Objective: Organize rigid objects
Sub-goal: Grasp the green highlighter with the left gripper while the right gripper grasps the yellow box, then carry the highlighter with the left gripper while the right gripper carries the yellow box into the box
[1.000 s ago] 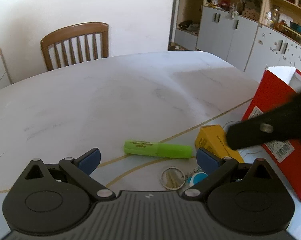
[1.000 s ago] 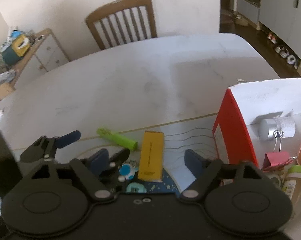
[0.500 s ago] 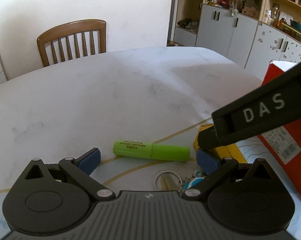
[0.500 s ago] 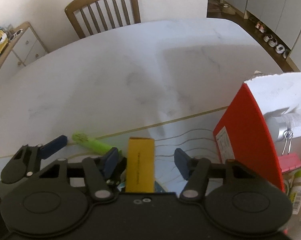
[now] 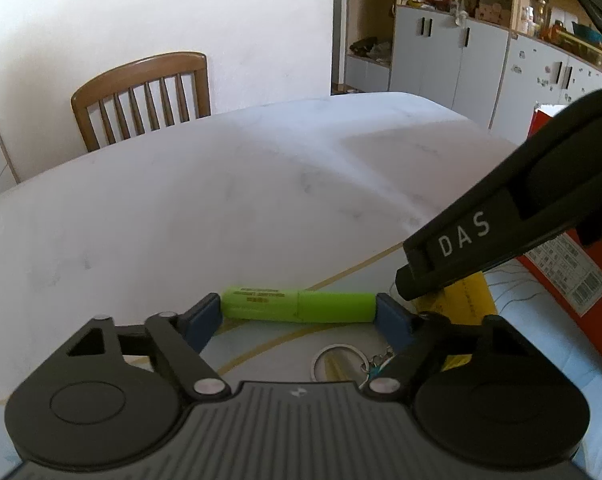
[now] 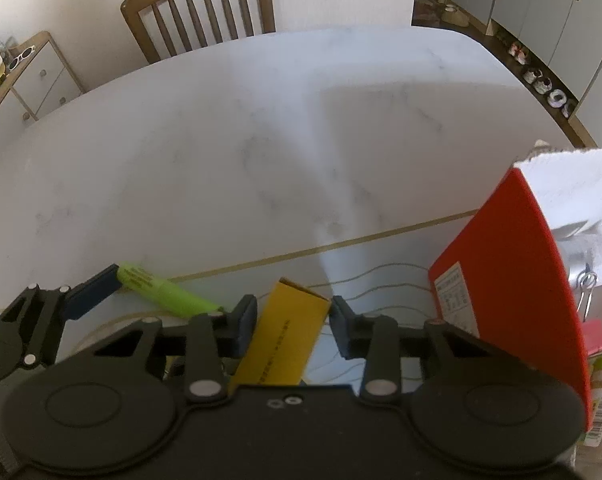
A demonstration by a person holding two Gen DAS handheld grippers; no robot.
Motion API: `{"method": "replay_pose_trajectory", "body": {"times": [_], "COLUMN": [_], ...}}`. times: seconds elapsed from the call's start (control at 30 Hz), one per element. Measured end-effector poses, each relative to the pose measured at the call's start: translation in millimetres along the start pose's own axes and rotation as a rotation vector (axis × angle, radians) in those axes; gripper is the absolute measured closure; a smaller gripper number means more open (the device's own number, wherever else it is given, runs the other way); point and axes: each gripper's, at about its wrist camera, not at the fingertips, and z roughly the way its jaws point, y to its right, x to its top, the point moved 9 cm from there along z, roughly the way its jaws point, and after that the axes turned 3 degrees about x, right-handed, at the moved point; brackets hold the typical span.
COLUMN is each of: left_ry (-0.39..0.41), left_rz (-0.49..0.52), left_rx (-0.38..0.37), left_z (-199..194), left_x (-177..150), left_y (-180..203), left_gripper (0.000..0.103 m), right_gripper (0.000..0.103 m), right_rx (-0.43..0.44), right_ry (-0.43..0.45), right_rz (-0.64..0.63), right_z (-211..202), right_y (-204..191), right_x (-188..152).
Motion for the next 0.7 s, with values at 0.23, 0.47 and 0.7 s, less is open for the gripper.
{"method": "replay_pose_trajectory", "body": {"times": [0.23, 0.47, 0.7], "left_ry": [-0.007, -0.008, -0.002], "left_rz": [-0.019, -0.026, -0.017], "left_rx": [-0.011, -0.014, -0.025], "left_z": [-4.4, -18.4, -42.8], "left_x": [0.1, 2.2, 3.5], "left_y": [-3.6, -4.1, -1.6], "left_gripper": [0.021, 0.021, 0.021], "right_gripper": [0.072, 0.075, 0.075], "right_rx": [-0.002, 0.013, 0.038], "right_ry": [0.014, 0.018, 0.014], "right_rz": [-0.01, -0.036, -0.037], "right_z": [-3.9, -19.4, -41.3], "right_y": [4.9, 4.2, 12.8], "right_x": [-1.8, -11.3, -30.2]}}
